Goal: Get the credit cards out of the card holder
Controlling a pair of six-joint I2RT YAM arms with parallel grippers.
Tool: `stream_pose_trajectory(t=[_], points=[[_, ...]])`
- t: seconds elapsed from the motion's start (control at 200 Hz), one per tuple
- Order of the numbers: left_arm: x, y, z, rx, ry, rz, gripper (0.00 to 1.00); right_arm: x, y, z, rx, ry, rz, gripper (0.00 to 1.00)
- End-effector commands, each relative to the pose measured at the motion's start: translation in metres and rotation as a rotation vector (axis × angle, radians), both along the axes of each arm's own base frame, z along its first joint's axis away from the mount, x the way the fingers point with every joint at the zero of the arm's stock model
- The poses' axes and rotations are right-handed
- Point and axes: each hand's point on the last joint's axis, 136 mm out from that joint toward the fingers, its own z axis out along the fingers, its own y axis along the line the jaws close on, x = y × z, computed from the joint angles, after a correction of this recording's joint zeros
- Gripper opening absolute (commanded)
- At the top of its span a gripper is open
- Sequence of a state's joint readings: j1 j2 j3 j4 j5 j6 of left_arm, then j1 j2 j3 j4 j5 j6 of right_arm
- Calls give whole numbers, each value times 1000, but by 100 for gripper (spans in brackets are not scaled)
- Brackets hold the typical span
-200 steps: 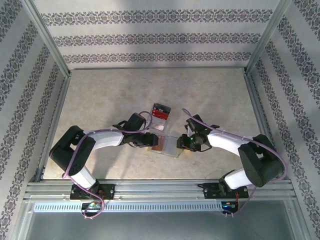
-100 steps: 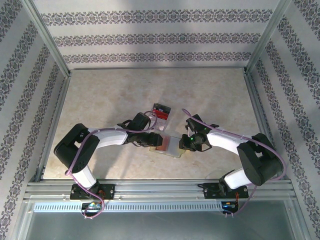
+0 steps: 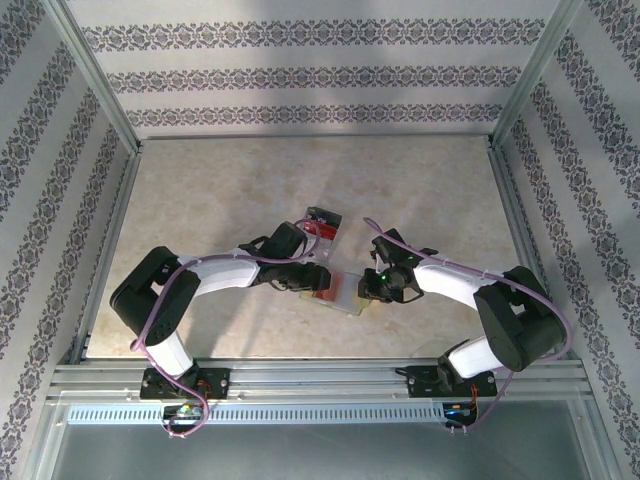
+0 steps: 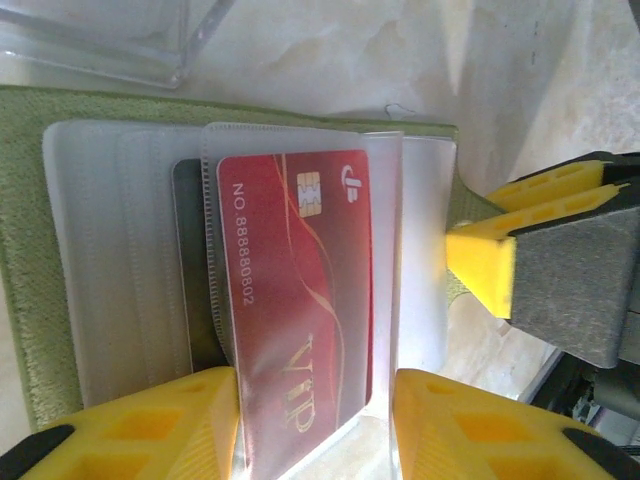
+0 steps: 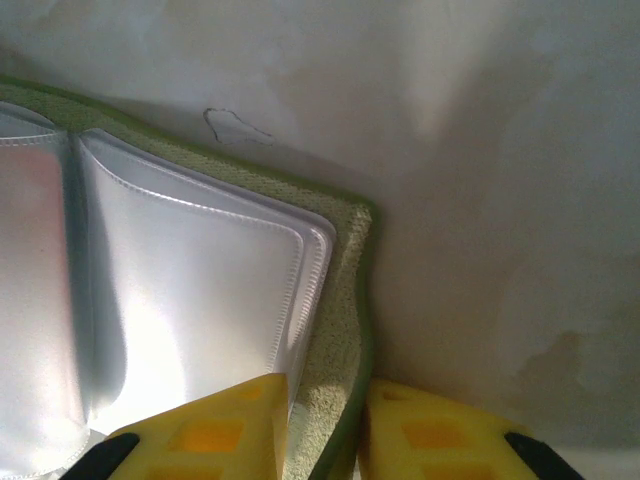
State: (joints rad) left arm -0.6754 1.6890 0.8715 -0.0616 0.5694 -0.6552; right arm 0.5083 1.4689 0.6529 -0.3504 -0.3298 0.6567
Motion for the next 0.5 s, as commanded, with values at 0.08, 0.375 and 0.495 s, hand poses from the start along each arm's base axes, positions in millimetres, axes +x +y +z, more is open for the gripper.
stream_pose_trajectory(t=[0.08, 0.375, 0.495], points=[[-2, -24, 30, -66, -60, -71, 45, 1, 15, -6, 52, -12, 33, 27], [-3, -35, 33, -76, -61, -92, 45, 5, 10, 4, 79, -43, 5, 34], [-1, -37, 34, -68, -71, -91, 45, 5, 5, 6, 79, -52, -3, 35]])
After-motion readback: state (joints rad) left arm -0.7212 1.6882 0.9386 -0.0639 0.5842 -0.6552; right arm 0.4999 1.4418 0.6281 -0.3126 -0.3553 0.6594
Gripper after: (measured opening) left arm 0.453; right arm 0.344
